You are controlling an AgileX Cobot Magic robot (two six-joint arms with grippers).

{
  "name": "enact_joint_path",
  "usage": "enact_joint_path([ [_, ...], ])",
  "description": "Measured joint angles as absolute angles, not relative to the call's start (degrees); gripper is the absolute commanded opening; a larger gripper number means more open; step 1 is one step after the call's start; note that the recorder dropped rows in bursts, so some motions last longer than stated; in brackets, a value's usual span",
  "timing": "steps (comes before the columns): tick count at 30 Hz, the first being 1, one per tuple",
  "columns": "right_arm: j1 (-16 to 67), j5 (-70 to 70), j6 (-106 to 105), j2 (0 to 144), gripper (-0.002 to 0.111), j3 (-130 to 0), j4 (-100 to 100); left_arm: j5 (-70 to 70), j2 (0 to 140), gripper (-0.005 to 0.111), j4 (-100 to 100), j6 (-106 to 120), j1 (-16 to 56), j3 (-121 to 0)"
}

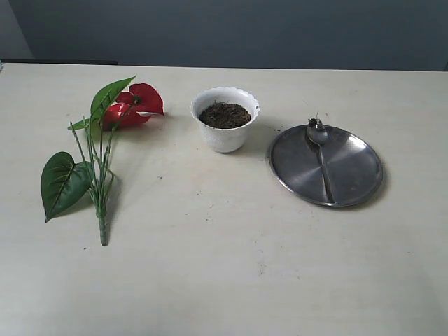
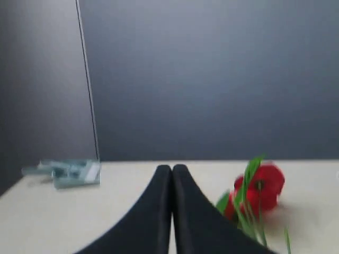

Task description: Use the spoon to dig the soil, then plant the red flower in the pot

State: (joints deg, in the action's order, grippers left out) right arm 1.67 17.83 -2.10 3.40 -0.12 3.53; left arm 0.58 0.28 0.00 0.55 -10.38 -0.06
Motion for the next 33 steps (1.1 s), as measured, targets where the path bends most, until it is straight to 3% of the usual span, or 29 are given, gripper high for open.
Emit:
enact_joint_path([
  [2, 1.7, 17.8, -2.1, 3.4, -0.001, -0.1, 3.5, 11.6, 0.3, 0.0, -0.7, 0.5, -10.4, -0.1],
  [7, 1.7, 17.8, -2.1, 3.4, -0.001, -0.1, 3.5, 23.1, 0.2, 0.0, -0.7, 0.5, -10.4, -0.1],
  [24, 1.7, 17.8, -2.1, 3.4, -0.001, -0.1, 3.5, 39.3, 0.1, 0.0, 3.1, -4.2, -10.4, -0.1],
  [33, 1.7, 17.8, -2.1, 3.4, -0.001, -0.1, 3.5, 26.2, 0.0, 0.0, 14.7, -13.1, -10.4, -14.1],
])
